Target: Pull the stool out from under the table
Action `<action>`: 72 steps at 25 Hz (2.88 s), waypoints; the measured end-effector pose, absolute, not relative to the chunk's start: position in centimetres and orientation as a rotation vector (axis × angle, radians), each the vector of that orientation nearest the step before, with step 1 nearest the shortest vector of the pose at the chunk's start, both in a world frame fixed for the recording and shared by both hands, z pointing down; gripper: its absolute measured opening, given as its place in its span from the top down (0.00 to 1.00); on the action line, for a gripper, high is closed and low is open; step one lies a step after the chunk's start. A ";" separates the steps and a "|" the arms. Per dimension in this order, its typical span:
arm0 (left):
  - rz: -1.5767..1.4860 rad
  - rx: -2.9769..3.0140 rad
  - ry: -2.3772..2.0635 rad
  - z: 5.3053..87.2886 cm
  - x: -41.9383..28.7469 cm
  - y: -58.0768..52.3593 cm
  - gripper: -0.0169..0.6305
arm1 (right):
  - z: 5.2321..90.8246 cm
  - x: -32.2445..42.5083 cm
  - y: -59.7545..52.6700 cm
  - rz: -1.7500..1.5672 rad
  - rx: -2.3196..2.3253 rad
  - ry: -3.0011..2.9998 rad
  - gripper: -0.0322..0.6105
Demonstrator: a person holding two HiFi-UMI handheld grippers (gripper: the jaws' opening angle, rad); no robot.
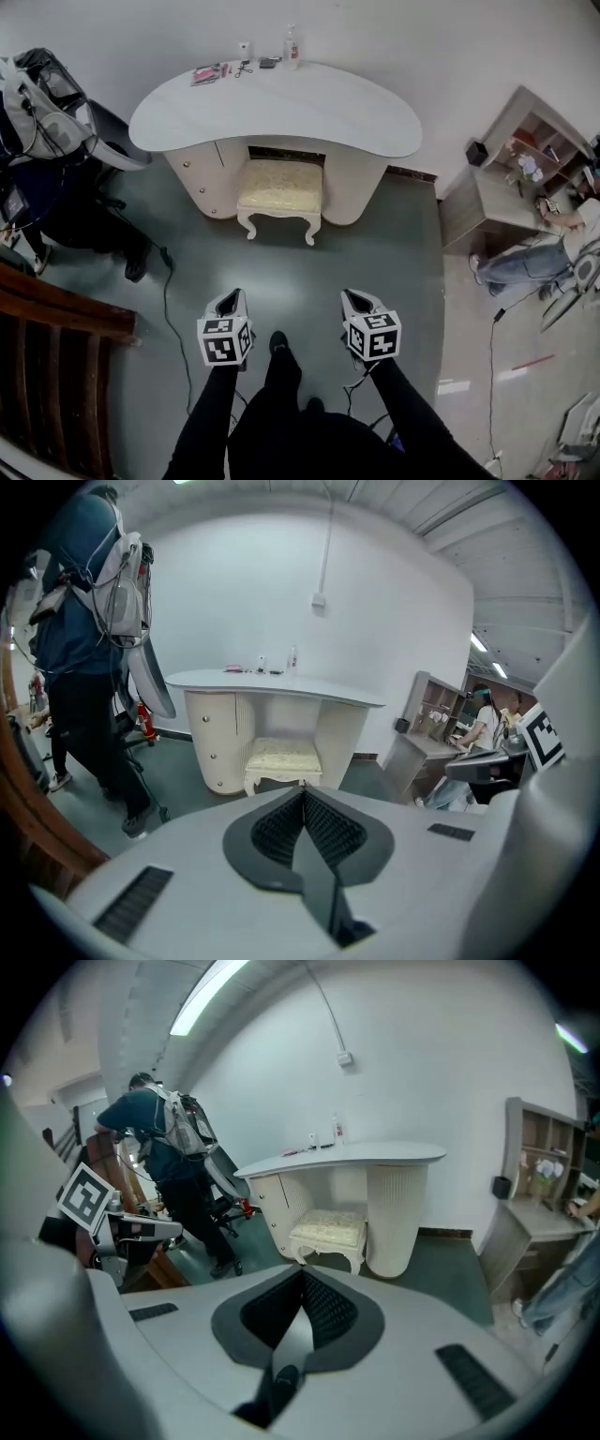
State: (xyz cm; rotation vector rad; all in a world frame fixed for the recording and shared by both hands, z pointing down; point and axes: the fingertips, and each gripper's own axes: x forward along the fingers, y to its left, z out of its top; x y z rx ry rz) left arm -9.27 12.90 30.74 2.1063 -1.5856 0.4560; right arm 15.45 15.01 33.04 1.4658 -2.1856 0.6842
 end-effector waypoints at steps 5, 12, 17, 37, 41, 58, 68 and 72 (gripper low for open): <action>0.477 2.069 -1.554 32.9 -11.8 6.0 0.96 | 34.8 14.4 8.1 0.689 1.500 -2.103 0.95; 0.499 2.017 -1.546 35.1 -13.9 -1.9 0.83 | 36.4 12.7 0.4 0.766 1.491 -2.103 0.82; 0.564 1.966 -1.526 39.6 -14.0 -5.9 0.67 | 41.1 12.8 -3.8 0.812 1.462 -2.060 0.73; 0.567 1.868 -1.554 68.2 -15.6 -21.2 0.49 | 70.0 16.6 -18.3 0.827 1.513 -1.947 0.49; 0.578 1.883 -1.554 73.5 -15.5 -23.3 0.47 | 75.0 17.2 -20.4 0.825 1.536 -1.941 0.47; 0.478 1.896 -1.644 84.5 -17.0 -33.2 0.41 | 83.6 16.3 -26.5 0.623 1.595 -2.073 0.46; 0.487 2.012 -1.648 84.4 -16.5 -34.5 0.46 | 84.2 16.0 -28.0 0.591 1.638 -2.094 0.47; 0.494 2.031 -1.644 84.3 -16.3 -34.8 0.62 | 84.0 16.4 -28.4 0.539 1.676 -2.070 0.62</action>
